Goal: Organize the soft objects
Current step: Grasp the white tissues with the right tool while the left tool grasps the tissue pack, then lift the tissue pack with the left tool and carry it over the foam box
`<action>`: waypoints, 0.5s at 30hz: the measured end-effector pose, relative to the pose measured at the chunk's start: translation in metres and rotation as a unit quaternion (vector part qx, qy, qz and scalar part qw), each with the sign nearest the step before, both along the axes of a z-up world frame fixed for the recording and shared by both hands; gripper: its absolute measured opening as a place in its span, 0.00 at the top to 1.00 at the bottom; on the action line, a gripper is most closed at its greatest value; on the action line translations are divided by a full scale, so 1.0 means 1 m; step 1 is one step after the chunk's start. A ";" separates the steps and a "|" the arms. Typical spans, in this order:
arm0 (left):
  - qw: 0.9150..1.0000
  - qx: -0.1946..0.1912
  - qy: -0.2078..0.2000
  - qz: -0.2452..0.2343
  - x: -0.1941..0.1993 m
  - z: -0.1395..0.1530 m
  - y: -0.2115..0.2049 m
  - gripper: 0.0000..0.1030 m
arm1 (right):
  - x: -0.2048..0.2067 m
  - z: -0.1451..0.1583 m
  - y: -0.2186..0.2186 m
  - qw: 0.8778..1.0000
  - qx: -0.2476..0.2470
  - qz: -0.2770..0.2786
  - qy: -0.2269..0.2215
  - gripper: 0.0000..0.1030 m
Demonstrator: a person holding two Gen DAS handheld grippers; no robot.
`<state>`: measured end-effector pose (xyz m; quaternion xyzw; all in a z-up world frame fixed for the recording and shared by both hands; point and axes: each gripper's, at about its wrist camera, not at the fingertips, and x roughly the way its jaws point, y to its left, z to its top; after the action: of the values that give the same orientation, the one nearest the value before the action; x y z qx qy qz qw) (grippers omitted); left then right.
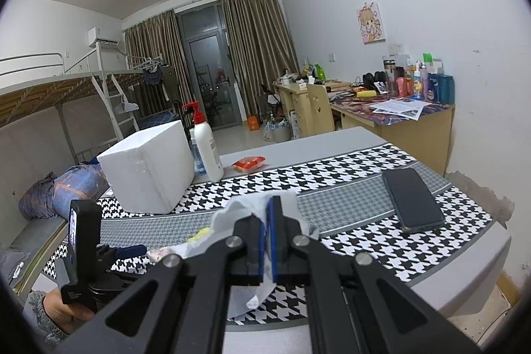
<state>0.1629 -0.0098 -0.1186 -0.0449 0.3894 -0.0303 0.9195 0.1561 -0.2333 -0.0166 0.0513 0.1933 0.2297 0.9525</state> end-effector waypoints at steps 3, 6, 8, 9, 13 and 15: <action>1.000 0.001 0.005 -0.010 0.001 -0.002 -0.003 0.19 | 0.003 -0.002 0.001 1.000 -0.002 0.002 0.004 0.95; 1.000 -0.001 0.010 -0.014 0.002 -0.004 -0.003 0.26 | 0.006 -0.004 0.001 1.000 -0.001 0.003 0.009 0.95; 1.000 -0.008 0.008 -0.015 0.001 -0.003 -0.001 0.29 | 0.007 -0.005 0.002 1.000 -0.002 0.003 0.011 0.95; 1.000 -0.008 0.007 -0.015 0.001 -0.003 -0.001 0.30 | 0.007 -0.004 0.003 1.000 -0.003 0.004 0.011 0.95; 1.000 -0.008 0.005 -0.017 -0.002 -0.001 0.000 0.31 | 0.007 -0.003 0.004 1.000 -0.003 0.007 0.011 0.95; 1.000 -0.017 0.000 -0.017 -0.006 0.004 0.003 0.32 | 0.007 -0.001 0.005 1.000 -0.005 0.009 0.009 0.95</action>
<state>0.1573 -0.0071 -0.1147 -0.0539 0.3892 -0.0523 0.9181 0.1629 -0.2281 -0.0178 0.0473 0.2033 0.2371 0.9488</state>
